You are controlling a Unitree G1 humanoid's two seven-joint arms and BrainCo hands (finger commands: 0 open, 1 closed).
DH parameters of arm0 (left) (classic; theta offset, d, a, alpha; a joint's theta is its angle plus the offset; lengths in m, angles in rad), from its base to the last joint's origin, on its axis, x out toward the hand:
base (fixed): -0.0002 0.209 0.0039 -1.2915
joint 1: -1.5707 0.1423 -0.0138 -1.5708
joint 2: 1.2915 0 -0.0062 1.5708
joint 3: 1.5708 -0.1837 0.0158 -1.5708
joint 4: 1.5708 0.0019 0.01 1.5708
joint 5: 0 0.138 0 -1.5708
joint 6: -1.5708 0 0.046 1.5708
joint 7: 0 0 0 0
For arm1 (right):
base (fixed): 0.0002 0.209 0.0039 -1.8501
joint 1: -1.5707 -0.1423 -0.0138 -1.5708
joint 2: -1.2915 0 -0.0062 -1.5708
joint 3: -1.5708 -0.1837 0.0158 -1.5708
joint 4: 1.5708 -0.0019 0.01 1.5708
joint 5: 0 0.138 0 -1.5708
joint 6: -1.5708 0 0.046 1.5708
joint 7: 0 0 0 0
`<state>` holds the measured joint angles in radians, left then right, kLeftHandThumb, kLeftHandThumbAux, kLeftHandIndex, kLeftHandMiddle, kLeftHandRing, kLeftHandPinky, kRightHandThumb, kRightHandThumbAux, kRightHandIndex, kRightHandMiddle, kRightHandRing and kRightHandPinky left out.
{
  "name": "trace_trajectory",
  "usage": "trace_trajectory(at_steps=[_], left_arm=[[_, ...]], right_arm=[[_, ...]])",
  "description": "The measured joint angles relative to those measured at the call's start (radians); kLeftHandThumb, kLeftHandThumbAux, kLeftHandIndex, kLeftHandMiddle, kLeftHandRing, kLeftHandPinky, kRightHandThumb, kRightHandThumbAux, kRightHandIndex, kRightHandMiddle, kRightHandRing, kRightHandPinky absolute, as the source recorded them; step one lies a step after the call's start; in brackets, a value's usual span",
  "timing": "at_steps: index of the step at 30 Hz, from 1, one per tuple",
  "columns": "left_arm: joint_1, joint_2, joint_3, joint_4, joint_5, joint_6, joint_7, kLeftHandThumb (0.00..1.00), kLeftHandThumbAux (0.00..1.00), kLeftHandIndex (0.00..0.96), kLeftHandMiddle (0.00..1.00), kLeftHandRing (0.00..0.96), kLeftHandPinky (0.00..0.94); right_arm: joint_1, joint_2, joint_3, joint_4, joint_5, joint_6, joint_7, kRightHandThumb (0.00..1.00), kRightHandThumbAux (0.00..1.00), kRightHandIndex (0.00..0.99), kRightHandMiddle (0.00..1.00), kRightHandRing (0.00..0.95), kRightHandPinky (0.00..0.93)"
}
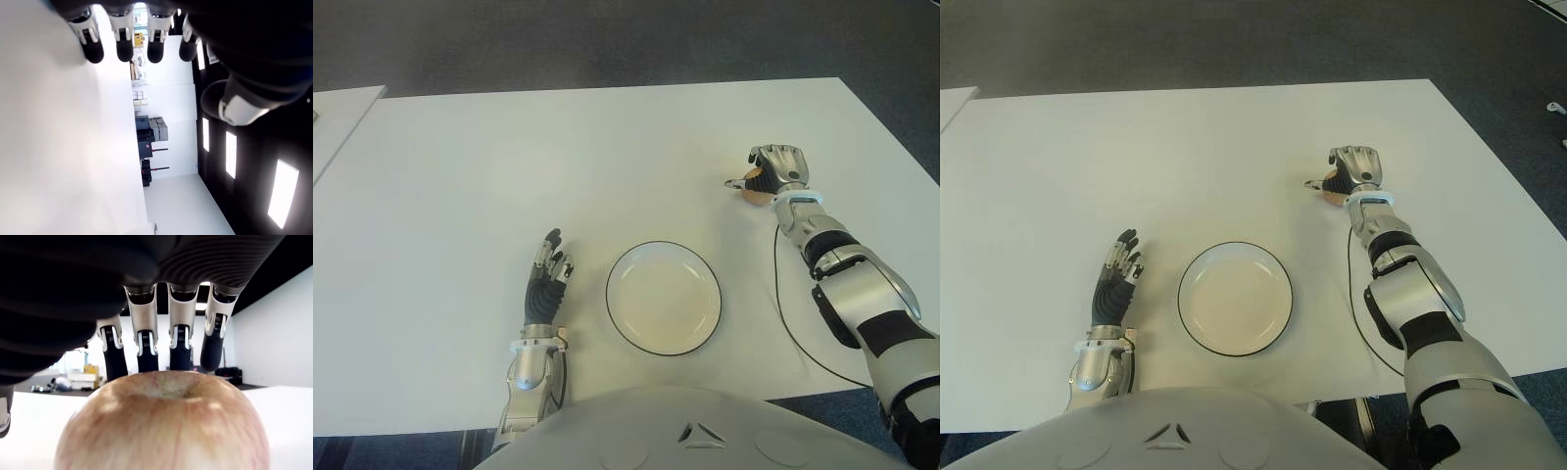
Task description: Put the apples into the plate.
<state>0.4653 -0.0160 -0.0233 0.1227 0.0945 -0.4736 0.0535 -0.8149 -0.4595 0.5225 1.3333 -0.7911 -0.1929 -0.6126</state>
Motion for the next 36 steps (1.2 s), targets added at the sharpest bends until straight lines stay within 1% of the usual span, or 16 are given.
trace_trajectory(at_steps=[1,2,5,6,8,11,15,18,20,22,23,28,30,32,33,36], left_arm=[[0.003,0.0,0.0,-0.003,0.003,0.002,0.0,0.063,0.487,0.026,0.019,0.0,0.004],[0.006,0.0,-0.001,-0.005,0.005,0.004,0.0,0.063,0.484,0.025,0.018,0.0,0.002],[0.013,-0.001,-0.001,-0.013,0.008,0.009,0.0,0.064,0.485,0.025,0.02,0.0,0.0],[0.015,-0.002,-0.001,-0.016,0.008,0.011,0.0,0.064,0.486,0.025,0.02,0.0,0.0],[0.02,-0.004,-0.001,-0.021,0.009,0.012,0.001,0.064,0.489,0.026,0.023,0.0,0.0],[0.027,-0.008,-0.001,-0.025,0.008,0.012,0.001,0.065,0.49,0.028,0.025,0.0,0.005],[0.029,-0.015,-0.001,-0.033,0.009,0.012,0.001,0.065,0.489,0.029,0.027,0.004,0.011],[0.033,-0.017,-0.001,-0.038,0.009,0.012,0.005,0.066,0.491,0.03,0.029,0.006,0.017],[0.038,-0.017,-0.001,-0.041,0.01,0.012,0.005,0.07,0.496,0.034,0.032,0.009,0.018],[0.043,-0.018,-0.003,-0.045,0.01,0.012,0.005,0.072,0.498,0.036,0.034,0.01,0.016],[0.046,-0.018,-0.004,-0.047,0.009,0.012,0.005,0.073,0.499,0.037,0.035,0.009,0.012],[0.061,-0.018,-0.011,-0.058,0.008,0.011,0.005,0.072,0.502,0.038,0.036,0.008,0.009],[0.065,-0.018,-0.013,-0.061,0.008,0.011,0.005,0.071,0.501,0.039,0.037,0.008,0.009],[0.067,-0.018,-0.015,-0.063,0.008,0.011,0.005,0.071,0.497,0.04,0.038,0.008,0.007],[0.068,-0.018,-0.016,-0.064,0.008,0.011,0.005,0.071,0.496,0.04,0.038,0.008,0.005],[0.071,-0.018,-0.018,-0.066,0.009,0.011,0.007,0.071,0.494,0.04,0.038,0.008,0.005]], right_arm=[[0.0,0.0,0.0,0.0,0.0,-0.001,-0.011,0.663,0.568,0.432,0.6,0.568,0.472],[0.0,0.0,0.0,0.0,0.0,-0.002,-0.022,0.681,0.615,0.432,0.606,0.567,0.457],[0.0,0.0,0.0,0.0,0.0,-0.005,-0.05,0.705,0.672,0.434,0.613,0.544,0.408],[0.0,0.0,0.0,0.0,0.0,-0.005,-0.054,0.708,0.677,0.434,0.614,0.539,0.4],[0.0,0.0,0.0,0.001,0.0,-0.005,-0.058,0.787,0.675,0.431,0.534,0.517,0.363],[0.001,0.0,0.0,0.003,0.001,-0.005,-0.06,0.824,0.674,0.431,0.497,0.516,0.35],[0.001,0.0,0.001,0.004,0.001,-0.002,-0.06,0.84,0.674,0.428,0.487,0.55,0.401],[0.001,0.001,0.002,0.004,0.001,0.005,-0.058,0.842,0.674,0.424,0.488,0.574,0.409],[0.001,0.002,0.002,0.004,0.001,0.007,-0.052,0.844,0.674,0.423,0.489,0.587,0.386],[0.001,0.004,0.002,0.005,0.002,0.01,-0.043,0.844,0.674,0.428,0.483,0.56,0.341],[0.001,0.005,0.002,0.005,0.003,0.012,-0.038,0.844,0.674,0.433,0.479,0.521,0.311],[0.002,0.007,0.002,0.005,0.005,0.012,-0.016,0.838,0.676,0.424,0.475,0.44,0.269],[0.002,0.007,0.002,0.005,0.005,0.01,-0.008,0.834,0.677,0.418,0.476,0.406,0.233],[0.003,0.007,0.002,0.005,0.005,0.003,0.004,0.832,0.679,0.428,0.458,0.331,0.148],[0.003,0.007,0.002,0.005,0.005,0.0,0.011,0.781,0.69,0.423,0.413,0.293,0.099],[0.006,0.007,0.003,0.005,0.005,-0.007,0.036,0.718,0.703,0.416,0.345,0.239,0.033]])
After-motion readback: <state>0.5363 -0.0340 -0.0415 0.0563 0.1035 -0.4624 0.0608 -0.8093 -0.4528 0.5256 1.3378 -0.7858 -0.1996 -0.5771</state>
